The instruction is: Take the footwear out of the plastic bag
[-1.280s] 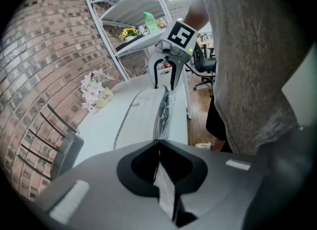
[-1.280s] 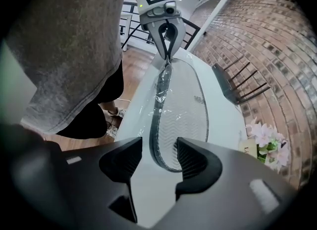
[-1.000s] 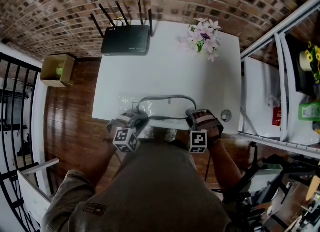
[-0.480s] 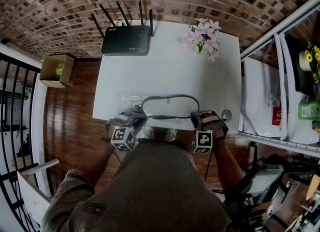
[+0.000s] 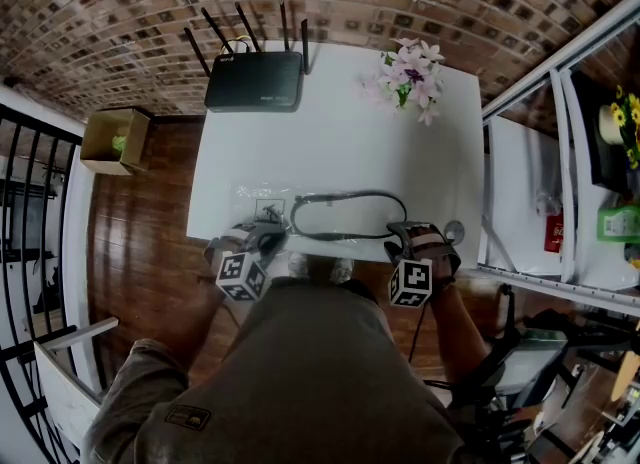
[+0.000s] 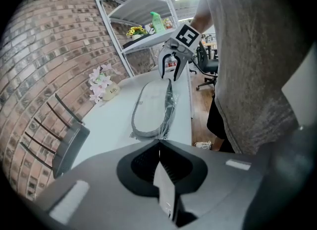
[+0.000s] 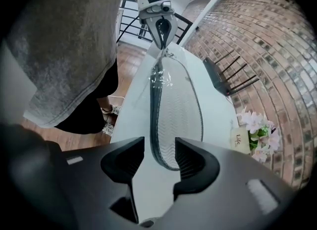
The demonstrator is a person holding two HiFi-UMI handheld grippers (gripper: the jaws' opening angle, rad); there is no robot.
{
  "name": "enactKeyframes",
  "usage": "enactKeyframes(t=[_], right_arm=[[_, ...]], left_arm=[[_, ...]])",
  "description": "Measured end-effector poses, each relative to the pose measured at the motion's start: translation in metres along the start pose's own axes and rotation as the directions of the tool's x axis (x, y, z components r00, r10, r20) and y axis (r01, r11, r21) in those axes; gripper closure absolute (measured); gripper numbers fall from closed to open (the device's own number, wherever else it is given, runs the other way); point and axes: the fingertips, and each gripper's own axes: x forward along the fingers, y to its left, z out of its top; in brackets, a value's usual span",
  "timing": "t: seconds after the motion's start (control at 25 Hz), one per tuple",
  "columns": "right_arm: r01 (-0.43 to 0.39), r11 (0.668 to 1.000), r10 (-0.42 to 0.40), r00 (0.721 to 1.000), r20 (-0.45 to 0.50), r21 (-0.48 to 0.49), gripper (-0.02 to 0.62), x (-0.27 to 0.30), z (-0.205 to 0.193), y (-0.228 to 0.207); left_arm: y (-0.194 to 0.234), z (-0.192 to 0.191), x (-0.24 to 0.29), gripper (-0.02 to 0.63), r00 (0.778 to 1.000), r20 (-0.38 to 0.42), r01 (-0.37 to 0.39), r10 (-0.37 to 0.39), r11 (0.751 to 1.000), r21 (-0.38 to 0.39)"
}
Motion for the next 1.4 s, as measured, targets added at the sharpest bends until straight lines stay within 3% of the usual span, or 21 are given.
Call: enactKeyframes(t=[0.12, 0.36, 0.44, 0.64, 0.72, 1.0, 1.4], right_arm=[[-0.005, 1.000, 0.005, 0.999, 0.041, -0.022, 0.307, 0.003, 0.016, -0.001], [-0.036, 0.999, 0.037, 0.999, 0.040, -0.036, 0.204, 0.015, 0.028, -0.009], [-0.041, 0.999, 0.042, 0.998, 0.054, -0.014, 0.258, 0.015, 0.028, -0.014], [-0.085, 0.996, 0.086, 0.996, 0.036, -0.009, 0.262, 0.023, 0.023, -0.010], [-0.083, 0.997, 0.083, 0.996, 0.031, -0.009, 0.314, 0.023, 0.022, -0.012], [-0.050, 0.998, 0.050, 0.999, 0.002, -0.032, 0.347, 0.019, 0.015, -0.014], [-0.025, 1.000, 0.026, 0.998, -0.062, 0.019, 0.379, 0.010, -0.017, -0.011]], left_arm=[[0.000, 0.000, 0.001, 0.603, 1.000, 0.002, 0.002, -0.002, 1.000, 0.002], [-0.002, 0.001, -0.001, 0.603, 1.000, 0.004, 0.006, -0.006, 1.000, 0.009], [-0.002, 0.001, -0.001, 0.603, 1.000, 0.004, 0.009, -0.009, 1.000, 0.011], [-0.004, 0.002, 0.001, 0.603, 1.000, 0.006, 0.012, -0.012, 1.000, 0.011], [-0.003, 0.002, 0.000, 0.603, 1.000, 0.007, 0.012, -0.012, 1.000, 0.011], [-0.004, 0.002, -0.001, 0.603, 1.000, 0.011, 0.012, -0.012, 1.000, 0.008], [0.004, -0.003, -0.002, 0.603, 1.000, 0.006, -0.004, 0.004, 1.000, -0.003]])
